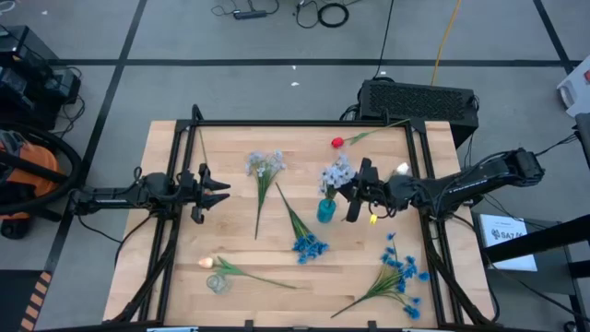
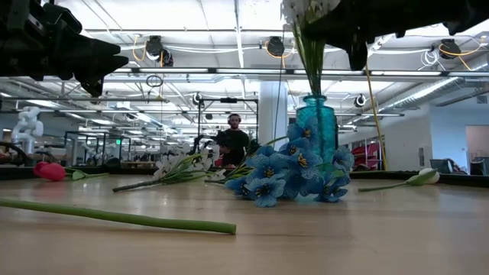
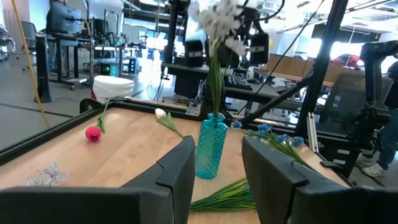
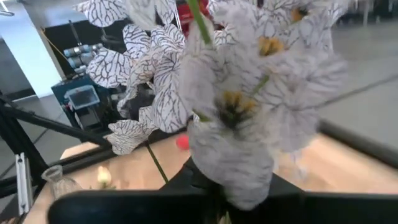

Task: Sort flowers into vase by color
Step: Put the right white flowers into the blue flower vase

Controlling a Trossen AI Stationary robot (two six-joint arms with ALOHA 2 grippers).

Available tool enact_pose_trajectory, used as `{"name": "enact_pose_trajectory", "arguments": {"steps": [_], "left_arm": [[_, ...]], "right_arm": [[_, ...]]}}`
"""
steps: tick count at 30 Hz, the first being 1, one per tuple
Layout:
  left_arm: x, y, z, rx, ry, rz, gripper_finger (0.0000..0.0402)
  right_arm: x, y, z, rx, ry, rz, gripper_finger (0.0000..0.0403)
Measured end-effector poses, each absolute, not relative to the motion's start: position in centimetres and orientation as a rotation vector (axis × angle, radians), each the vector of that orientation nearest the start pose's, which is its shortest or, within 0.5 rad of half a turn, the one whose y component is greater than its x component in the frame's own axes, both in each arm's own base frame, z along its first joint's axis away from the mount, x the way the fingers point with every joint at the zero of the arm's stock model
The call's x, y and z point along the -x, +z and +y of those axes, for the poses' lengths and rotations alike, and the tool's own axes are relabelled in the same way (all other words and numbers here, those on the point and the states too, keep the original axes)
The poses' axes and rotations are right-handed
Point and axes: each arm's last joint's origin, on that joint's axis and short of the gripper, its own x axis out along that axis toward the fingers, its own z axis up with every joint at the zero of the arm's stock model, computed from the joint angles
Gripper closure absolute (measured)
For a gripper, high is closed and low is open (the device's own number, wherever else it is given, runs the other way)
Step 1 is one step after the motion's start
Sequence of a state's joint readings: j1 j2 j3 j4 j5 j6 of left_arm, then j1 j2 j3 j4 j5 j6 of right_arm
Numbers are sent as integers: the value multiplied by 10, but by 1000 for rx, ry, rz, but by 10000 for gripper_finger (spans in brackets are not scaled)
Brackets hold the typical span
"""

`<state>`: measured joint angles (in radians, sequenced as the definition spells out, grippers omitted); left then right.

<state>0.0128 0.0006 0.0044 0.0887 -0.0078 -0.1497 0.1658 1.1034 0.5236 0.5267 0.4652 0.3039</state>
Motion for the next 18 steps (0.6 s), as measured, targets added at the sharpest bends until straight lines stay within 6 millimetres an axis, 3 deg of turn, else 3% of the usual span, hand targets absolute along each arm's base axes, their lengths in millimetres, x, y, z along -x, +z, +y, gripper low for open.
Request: {"name": "enact_pose_trajectory", "arguments": {"steps": [8,14,18], "left_arm": [[-97,174,1,149,14,-94,262],[-97,174,1,149,14,-94,262],[-97,174,1,149,14,-94,262]], "right_arm": [[-234,256,28,-323,-233,28,277],[-239,267,30,-280,-209,222,191],[-237,282,30,-236,-234,381,159]]}}
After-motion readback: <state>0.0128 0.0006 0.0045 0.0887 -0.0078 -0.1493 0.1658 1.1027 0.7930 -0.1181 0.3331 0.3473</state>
